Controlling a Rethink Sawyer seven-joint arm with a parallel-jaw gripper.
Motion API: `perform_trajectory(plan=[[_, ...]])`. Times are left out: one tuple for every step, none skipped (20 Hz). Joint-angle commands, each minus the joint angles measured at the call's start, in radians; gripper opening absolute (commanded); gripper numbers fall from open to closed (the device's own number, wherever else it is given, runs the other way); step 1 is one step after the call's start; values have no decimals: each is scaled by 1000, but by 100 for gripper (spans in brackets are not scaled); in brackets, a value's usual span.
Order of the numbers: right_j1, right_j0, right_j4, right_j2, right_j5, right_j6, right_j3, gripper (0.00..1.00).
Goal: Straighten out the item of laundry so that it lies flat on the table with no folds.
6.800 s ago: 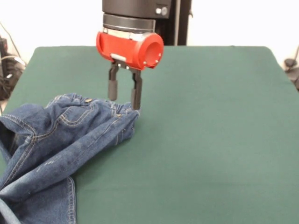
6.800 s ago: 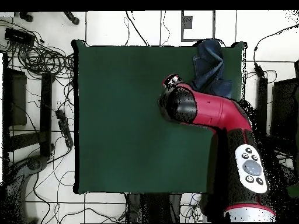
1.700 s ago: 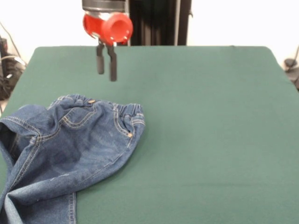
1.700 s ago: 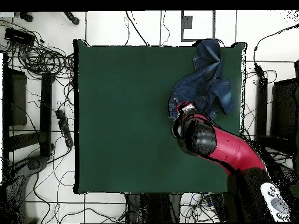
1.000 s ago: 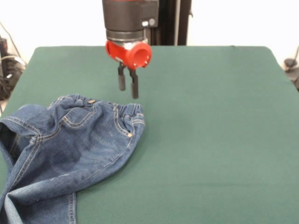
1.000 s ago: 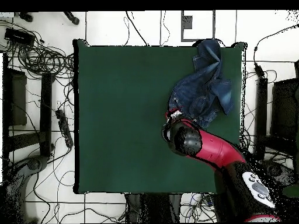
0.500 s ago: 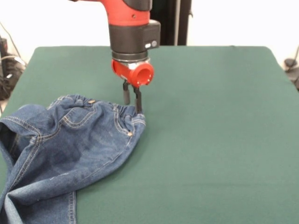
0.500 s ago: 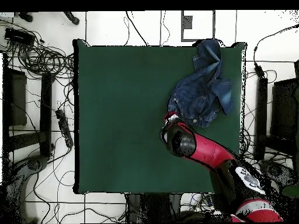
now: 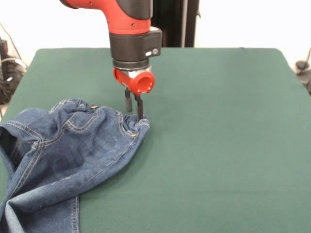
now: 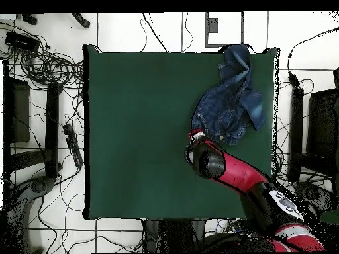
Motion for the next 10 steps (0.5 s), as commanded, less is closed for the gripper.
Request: perform_trajectory(plan=[[25, 13, -23, 101, 4, 48, -50, 100], [26, 12, -21, 105, 0, 53, -48, 100], [26, 13, -19, 106, -3, 57, -45, 100], [26, 17, -18, 102, -6, 59, -46, 0], [26, 20, -18, 99, -10, 60, -47, 0], [26, 23, -18, 97, -13, 61, -49, 0], [26, 26, -18, 94, -16, 62, -50, 0], [26, 27, -21, 93, -20, 60, -52, 0], [26, 29, -25, 91, -24, 58, -54, 0], [26, 30, -27, 89, -25, 55, -56, 0]])
